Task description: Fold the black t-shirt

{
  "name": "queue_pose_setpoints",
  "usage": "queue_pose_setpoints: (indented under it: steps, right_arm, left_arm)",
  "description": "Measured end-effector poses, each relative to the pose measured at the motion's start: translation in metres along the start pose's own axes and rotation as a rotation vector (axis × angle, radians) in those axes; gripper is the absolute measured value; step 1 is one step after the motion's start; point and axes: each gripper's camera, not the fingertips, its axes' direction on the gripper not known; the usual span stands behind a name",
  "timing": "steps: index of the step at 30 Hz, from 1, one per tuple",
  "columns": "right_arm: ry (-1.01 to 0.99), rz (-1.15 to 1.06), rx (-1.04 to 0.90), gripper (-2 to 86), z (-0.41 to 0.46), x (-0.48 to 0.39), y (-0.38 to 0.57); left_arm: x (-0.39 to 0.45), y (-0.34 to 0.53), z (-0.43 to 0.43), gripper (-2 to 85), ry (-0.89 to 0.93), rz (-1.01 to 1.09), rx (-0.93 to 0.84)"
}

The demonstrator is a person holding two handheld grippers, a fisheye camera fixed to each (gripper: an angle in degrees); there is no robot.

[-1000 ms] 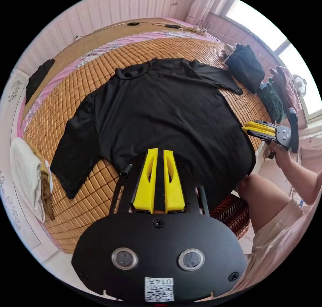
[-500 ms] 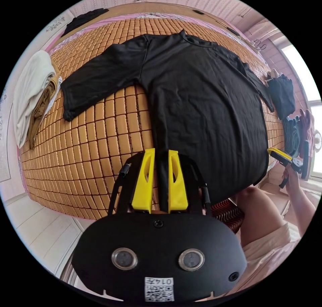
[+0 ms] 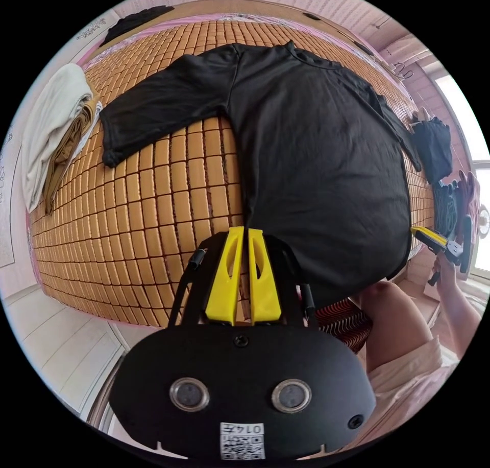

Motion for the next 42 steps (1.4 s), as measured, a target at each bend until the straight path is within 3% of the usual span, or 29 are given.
queue_pose_setpoints:
  steps: [7,10,13,20,25,29,37,42]
  right_arm:
    - [-0.066,-0.058,-0.164,4.3,0.016,-0.021,0.022]
    - [-0.048,-0.065,-0.201,2.3,0.029,-0.029,0.011]
    - [-0.073,-0.051,-0.202,0.6,0.028,-0.030,0.002]
    - [0.069,-0.060,-0.346,-0.5,0.040,-0.040,-0.006]
    - [0.113,-0.181,-0.356,-0.3,0.009,-0.062,-0.040]
    - [0.117,-0.437,-0.177,-0.3,-0.022,-0.118,-0.104]
    - [-0.145,-0.865,0.199,-0.4,-0.058,-0.335,-0.255]
    - [-0.057,-1.062,0.366,-0.4,-0.057,-0.460,-0.292]
  left_arm:
    - [-0.014,0.053,-0.037,5.0,0.083,0.099,-0.141]
    - [-0.018,0.056,-0.029,1.9,0.122,0.108,-0.237]
    - [-0.018,0.053,-0.030,-0.2,0.051,0.187,-0.280]
    - [-0.039,0.067,-0.058,-0.7,0.074,0.146,-0.261]
    - [-0.082,0.091,-0.084,-0.7,0.211,0.024,-0.270]
    - [-0.125,0.107,-0.120,-0.8,0.196,-0.094,-0.166]
    - [-0.215,0.115,-0.181,-0.5,0.153,-0.397,0.253]
    - [-0.235,0.114,-0.189,2.0,0.133,-0.445,0.397]
